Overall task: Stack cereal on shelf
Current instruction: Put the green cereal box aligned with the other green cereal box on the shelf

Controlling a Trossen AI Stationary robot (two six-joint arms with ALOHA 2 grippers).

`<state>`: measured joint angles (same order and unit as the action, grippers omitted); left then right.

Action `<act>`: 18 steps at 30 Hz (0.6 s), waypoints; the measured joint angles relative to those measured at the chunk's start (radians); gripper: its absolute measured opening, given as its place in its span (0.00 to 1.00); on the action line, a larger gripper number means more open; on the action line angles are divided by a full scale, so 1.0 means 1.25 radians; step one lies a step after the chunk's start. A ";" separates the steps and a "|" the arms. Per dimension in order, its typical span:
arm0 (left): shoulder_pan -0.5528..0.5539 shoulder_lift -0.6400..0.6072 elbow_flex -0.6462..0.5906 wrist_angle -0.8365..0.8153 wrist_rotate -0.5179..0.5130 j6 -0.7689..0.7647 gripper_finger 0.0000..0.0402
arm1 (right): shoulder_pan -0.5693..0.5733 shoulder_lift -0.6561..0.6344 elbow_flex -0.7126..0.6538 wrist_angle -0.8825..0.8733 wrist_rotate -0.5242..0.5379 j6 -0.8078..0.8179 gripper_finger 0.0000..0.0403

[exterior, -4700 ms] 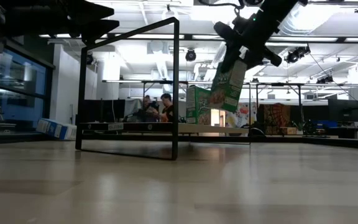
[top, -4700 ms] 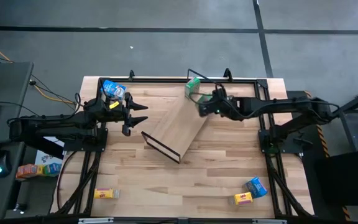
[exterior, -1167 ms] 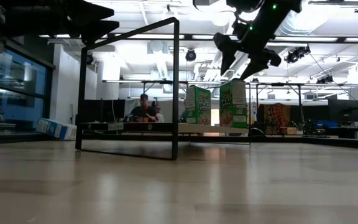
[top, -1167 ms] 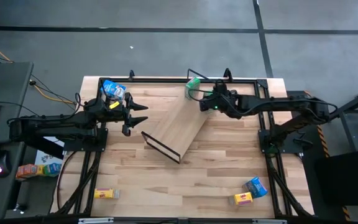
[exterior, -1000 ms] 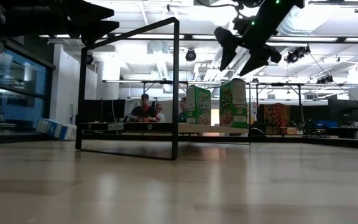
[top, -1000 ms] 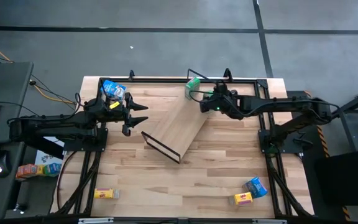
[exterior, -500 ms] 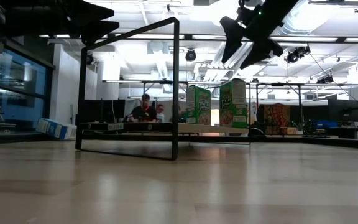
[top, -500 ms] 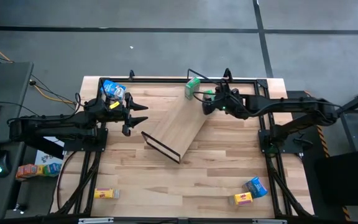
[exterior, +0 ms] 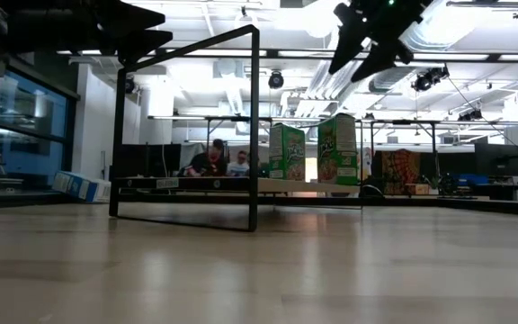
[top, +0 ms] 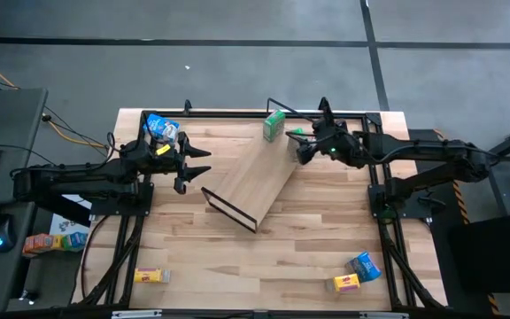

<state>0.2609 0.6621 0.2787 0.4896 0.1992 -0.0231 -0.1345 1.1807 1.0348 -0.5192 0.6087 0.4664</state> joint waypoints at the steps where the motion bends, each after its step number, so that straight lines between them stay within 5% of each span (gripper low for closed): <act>1: 0.000 0.000 0.000 0.000 0.000 0.000 0.49 | 0.000 -0.011 0.000 0.000 0.000 -0.009 0.75; 18: 0.000 0.000 0.000 0.000 0.000 0.000 0.49 | 0.000 -0.096 0.000 -0.104 0.030 0.021 0.75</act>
<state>0.2608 0.6621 0.2787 0.4893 0.1989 -0.0235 -0.1345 1.0611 1.0348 -0.6492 0.6460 0.4923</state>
